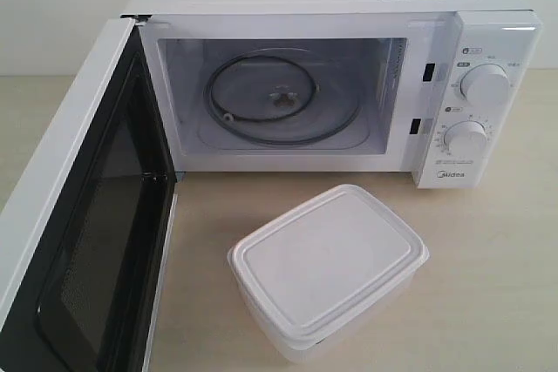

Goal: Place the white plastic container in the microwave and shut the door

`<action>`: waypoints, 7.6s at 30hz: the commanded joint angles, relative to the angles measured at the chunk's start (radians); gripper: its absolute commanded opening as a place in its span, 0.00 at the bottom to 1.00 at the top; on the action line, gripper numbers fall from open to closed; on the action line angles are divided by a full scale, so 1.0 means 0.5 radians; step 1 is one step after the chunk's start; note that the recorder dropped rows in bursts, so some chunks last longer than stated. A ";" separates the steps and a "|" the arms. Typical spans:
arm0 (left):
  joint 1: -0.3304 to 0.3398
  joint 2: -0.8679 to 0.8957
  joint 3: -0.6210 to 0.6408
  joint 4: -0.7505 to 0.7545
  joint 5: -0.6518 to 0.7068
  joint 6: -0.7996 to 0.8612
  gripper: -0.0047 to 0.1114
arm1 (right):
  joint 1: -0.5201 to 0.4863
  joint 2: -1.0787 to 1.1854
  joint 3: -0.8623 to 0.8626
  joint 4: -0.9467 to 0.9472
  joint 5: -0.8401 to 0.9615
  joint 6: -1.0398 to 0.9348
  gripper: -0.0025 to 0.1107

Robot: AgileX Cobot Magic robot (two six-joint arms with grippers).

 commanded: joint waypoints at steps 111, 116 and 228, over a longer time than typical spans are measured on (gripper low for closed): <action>0.009 -0.003 0.007 -0.008 -0.007 0.006 0.08 | -0.005 0.495 -0.531 0.001 -0.772 -0.227 0.02; 0.009 -0.003 0.007 -0.008 -0.007 0.006 0.08 | -0.005 0.495 -0.531 0.004 -0.774 -0.070 0.02; 0.009 -0.003 0.007 -0.008 -0.007 0.006 0.08 | 0.052 3.805 -0.935 -2.095 -2.491 0.870 0.02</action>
